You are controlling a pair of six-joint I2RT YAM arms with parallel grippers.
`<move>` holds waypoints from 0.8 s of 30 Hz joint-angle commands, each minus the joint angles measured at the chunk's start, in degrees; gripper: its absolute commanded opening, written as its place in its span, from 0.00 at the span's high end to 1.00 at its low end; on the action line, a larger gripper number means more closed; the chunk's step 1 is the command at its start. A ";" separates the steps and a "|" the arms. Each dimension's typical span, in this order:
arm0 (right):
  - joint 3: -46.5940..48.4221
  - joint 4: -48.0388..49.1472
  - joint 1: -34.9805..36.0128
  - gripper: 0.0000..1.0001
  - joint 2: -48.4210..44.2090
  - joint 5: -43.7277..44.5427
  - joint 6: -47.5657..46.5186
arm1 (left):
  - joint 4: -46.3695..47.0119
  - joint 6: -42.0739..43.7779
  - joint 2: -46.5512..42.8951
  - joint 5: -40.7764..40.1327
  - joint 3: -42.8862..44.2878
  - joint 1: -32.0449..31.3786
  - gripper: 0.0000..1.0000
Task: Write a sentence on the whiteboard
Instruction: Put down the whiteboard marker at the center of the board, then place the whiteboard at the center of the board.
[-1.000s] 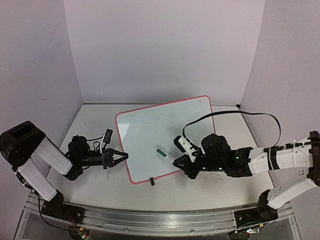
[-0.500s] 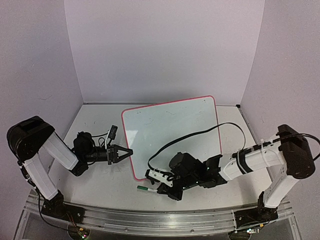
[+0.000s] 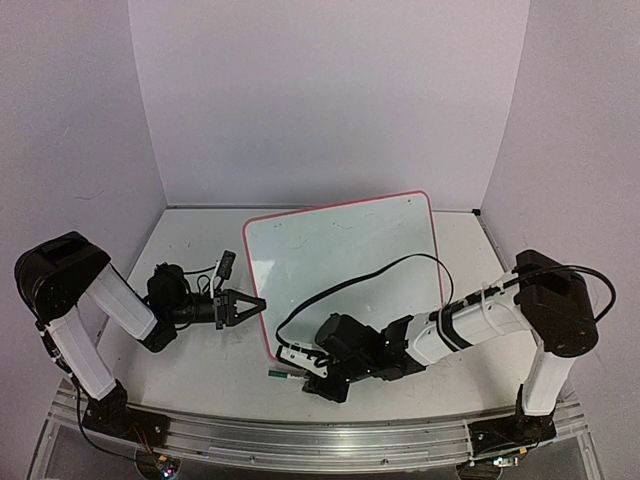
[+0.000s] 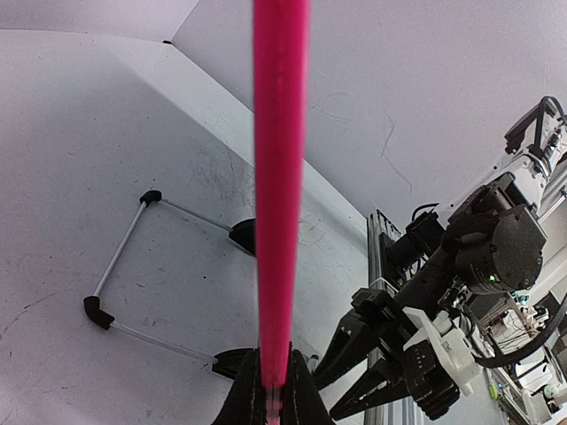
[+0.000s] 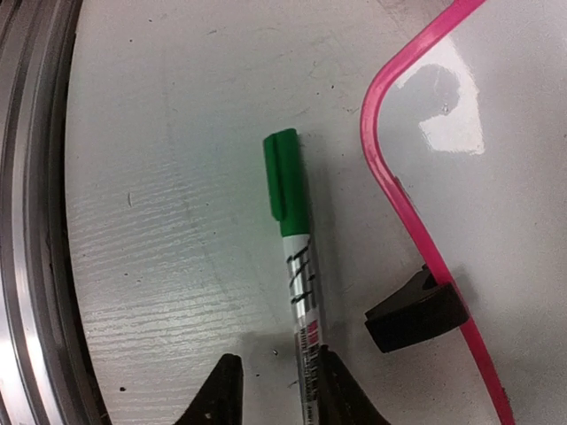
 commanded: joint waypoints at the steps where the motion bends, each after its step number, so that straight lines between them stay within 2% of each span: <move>1: -0.25 2.32 -0.04 0.55 -1.07 2.34 3.78 | -0.81 0.44 0.04 -4.60 0.87 0.42 1.00; 5: -2.10 3.69 -0.10 0.45 -4.80 6.37 12.34 | -0.80 0.30 -0.37 -4.50 0.95 0.42 1.00; 11: -2.31 3.60 -0.08 0.42 -7.91 12.09 30.10 | -0.81 -0.38 -0.79 -4.77 1.67 0.42 1.00; 13: -1.42 3.26 -0.08 0.42 -7.99 13.21 33.46 | -0.80 -0.69 -0.50 -4.63 2.07 0.42 1.00; 24: 8.98 -3.24 0.06 0.48 0.96 14.36 40.01 | -0.78 -1.33 -0.89 -5.02 2.29 0.42 1.00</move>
